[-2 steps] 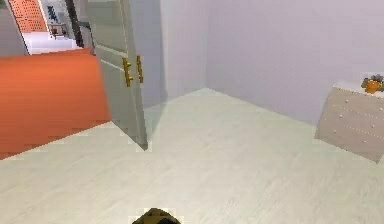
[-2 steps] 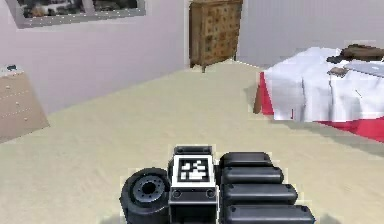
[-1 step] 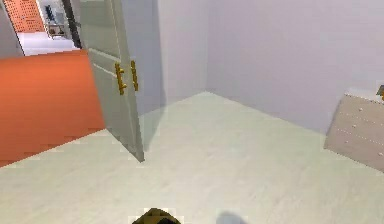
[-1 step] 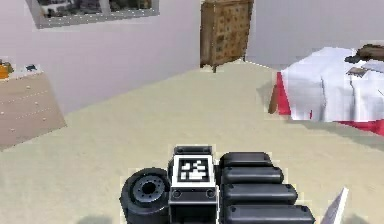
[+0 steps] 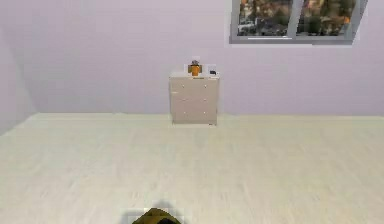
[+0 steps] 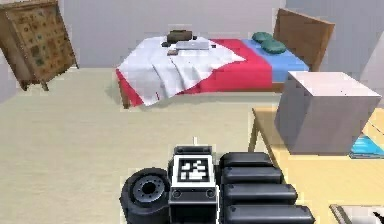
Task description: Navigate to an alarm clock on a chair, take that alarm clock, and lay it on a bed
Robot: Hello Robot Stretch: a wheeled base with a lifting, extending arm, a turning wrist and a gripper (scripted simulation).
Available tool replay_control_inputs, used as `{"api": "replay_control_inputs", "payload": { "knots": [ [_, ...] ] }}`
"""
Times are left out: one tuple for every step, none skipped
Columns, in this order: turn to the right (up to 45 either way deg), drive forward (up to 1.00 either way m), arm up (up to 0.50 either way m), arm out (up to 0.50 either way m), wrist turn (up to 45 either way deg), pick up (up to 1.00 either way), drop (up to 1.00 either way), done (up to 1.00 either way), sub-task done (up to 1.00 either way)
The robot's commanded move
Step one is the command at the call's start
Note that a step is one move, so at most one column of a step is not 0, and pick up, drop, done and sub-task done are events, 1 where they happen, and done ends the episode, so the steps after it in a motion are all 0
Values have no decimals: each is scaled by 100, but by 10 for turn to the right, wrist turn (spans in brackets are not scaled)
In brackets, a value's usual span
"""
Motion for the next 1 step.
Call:
{"api": "replay_control_inputs", "payload": {
  "knots": [
    [360,0,0,0,0,0,0,0,0]
  ]
}}
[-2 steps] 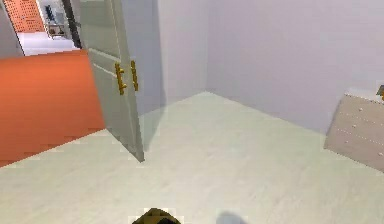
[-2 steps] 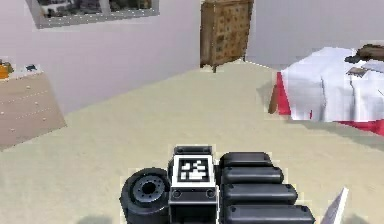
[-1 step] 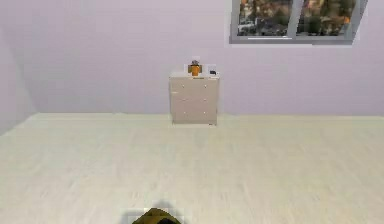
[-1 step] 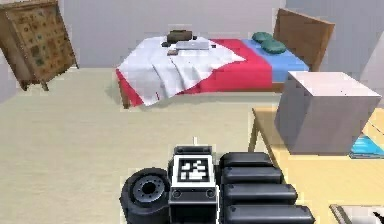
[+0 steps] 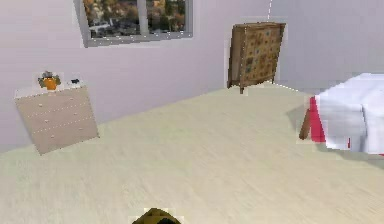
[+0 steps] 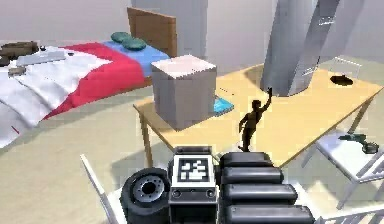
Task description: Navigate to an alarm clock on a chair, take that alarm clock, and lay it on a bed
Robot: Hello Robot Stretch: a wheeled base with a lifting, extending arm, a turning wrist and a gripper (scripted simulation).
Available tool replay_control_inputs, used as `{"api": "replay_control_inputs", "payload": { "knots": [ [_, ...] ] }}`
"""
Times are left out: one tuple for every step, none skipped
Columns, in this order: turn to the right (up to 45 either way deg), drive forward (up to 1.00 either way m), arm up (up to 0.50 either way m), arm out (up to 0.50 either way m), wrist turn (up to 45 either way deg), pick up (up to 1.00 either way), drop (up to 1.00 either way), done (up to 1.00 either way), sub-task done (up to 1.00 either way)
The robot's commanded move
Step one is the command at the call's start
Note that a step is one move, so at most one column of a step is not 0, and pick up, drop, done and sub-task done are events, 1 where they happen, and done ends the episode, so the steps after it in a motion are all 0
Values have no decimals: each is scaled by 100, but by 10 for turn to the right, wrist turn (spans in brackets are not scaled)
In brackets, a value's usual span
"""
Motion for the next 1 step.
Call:
{"api": "replay_control_inputs", "payload": {
  "knots": [
    [0,55,0,0,0,0,0,0,0]
  ]
}}
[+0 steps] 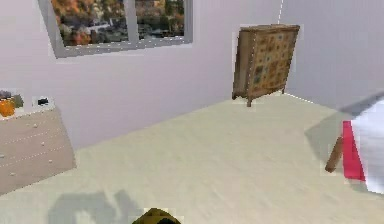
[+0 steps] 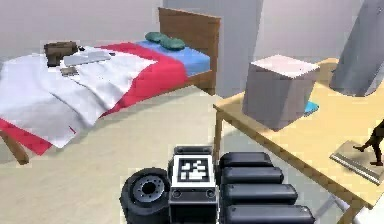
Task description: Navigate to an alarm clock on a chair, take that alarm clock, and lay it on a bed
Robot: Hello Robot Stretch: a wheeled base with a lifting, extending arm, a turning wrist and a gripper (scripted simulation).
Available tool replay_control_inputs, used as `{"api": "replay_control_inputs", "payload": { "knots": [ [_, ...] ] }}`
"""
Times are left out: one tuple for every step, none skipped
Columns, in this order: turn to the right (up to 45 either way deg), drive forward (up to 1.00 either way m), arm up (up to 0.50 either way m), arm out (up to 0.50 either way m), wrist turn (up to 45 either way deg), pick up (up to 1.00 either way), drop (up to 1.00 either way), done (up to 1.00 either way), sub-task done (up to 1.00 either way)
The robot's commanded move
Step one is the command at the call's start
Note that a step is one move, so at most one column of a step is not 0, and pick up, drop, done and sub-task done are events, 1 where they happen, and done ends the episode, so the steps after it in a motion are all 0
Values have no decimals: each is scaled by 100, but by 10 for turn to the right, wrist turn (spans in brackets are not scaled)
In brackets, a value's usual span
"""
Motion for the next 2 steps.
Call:
{"api": "replay_control_inputs", "payload": {
  "knots": [
    [450,0,0,0,0,0,0,0,0],
    [90,0,0,0,0,0,0,0,0]
  ]
}}
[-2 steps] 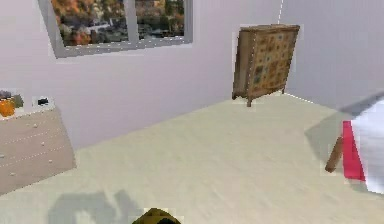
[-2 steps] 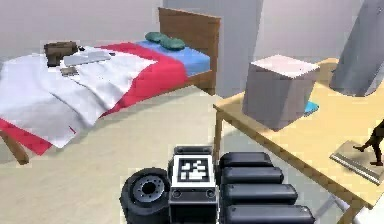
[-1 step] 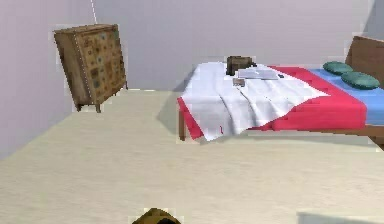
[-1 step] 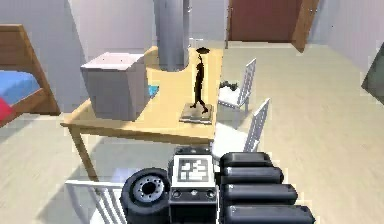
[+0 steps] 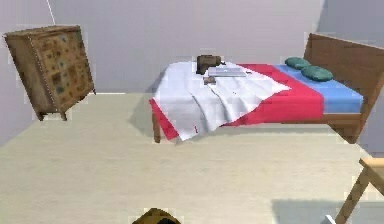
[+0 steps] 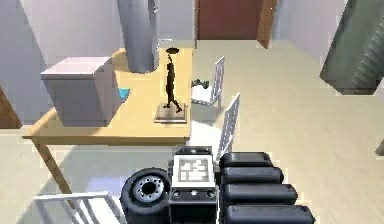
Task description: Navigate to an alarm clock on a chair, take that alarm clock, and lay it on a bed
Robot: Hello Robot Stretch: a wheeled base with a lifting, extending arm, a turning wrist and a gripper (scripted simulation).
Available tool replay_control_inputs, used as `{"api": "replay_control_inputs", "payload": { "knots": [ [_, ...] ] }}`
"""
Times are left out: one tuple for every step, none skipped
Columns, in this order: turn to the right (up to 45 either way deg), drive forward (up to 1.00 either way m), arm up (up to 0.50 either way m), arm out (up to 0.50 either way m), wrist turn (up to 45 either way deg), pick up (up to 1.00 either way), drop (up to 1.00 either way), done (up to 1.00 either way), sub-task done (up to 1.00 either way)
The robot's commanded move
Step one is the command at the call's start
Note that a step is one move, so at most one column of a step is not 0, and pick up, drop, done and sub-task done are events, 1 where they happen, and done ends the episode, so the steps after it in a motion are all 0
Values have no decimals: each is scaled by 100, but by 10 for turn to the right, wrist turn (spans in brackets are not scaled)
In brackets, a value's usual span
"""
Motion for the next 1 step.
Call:
{"api": "replay_control_inputs", "payload": {
  "knots": [
    [0,80,0,0,0,0,0,0,0]
  ]
}}
